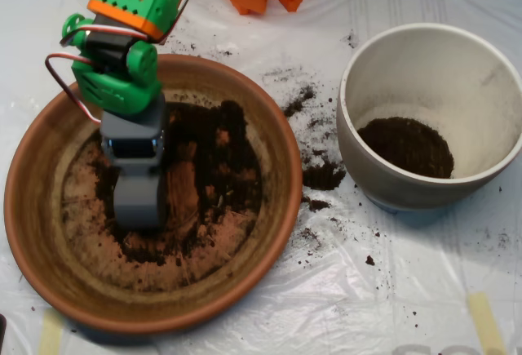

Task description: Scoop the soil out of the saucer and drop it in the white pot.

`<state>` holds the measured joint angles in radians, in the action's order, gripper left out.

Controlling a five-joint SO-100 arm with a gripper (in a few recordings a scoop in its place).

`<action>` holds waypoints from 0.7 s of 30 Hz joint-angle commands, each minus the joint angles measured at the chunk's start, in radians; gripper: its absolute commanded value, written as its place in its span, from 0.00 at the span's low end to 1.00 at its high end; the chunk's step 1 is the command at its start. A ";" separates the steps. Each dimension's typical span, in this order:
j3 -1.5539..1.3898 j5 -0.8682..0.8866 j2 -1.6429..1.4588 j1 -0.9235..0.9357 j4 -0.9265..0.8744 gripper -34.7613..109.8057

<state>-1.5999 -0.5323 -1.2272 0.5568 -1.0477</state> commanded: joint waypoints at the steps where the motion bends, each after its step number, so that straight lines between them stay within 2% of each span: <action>1: -0.138 -0.029 -0.127 -0.002 0.058 0.44; 8: -0.195 -0.051 -0.163 0.018 0.086 0.40; 21: -0.184 -0.014 -0.144 0.080 0.052 0.39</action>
<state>-1.7641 -0.5614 -1.3514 0.5722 -0.9710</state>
